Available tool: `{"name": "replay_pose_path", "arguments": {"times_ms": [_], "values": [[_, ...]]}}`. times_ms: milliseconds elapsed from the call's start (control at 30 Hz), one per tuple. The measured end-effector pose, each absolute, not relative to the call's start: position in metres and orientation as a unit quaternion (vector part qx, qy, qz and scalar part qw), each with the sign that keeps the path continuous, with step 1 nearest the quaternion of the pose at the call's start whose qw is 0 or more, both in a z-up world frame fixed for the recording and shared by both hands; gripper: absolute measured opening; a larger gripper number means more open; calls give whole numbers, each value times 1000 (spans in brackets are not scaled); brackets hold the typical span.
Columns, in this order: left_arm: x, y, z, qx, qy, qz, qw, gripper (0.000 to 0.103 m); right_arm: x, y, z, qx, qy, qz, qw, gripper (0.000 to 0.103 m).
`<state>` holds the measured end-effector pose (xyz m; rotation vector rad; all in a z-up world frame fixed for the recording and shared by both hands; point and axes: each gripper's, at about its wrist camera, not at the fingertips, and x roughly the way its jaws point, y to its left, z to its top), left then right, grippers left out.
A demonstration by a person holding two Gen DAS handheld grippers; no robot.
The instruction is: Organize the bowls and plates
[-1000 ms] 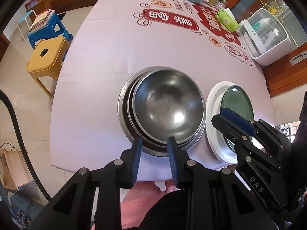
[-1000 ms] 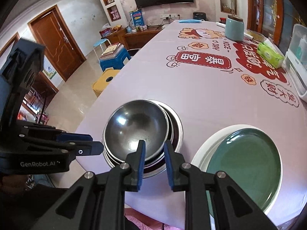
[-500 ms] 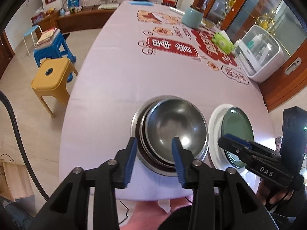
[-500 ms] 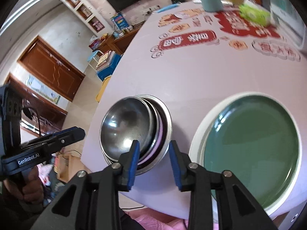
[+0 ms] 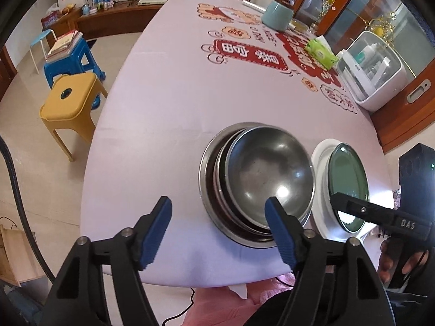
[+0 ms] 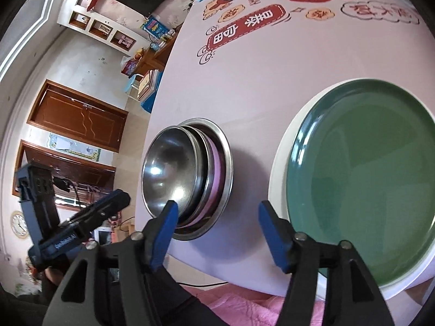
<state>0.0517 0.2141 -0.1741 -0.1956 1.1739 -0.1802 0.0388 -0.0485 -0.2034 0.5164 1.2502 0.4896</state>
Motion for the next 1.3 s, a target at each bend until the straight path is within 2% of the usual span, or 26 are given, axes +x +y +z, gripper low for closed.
{"name": "replay_pose_path", "arguments": {"times_ms": [133, 600, 800, 900, 967, 1167, 1300], "values": [[59, 216, -186, -101, 567, -97, 812, 77, 44, -49, -215, 272, 589, 227, 727, 71], [94, 216, -219, -119, 606, -134, 775, 77, 62, -45, -237, 321, 611, 217, 690, 71], [107, 212, -230, -117, 619, -150, 762, 77, 65, -44, -239, 327, 614, 216, 685, 69], [111, 208, -233, -111, 623, -158, 758, 76, 67, -45, -241, 334, 612, 213, 684, 63], [113, 206, -234, -107, 626, -160, 756, 72, 69, -43, -243, 340, 614, 215, 679, 55], [118, 202, -238, -93, 633, -168, 750, 53, 66, -45, -244, 344, 615, 212, 678, 40], [119, 204, -239, -93, 636, -170, 747, 41, 66, -44, -243, 345, 614, 211, 678, 38]]}}
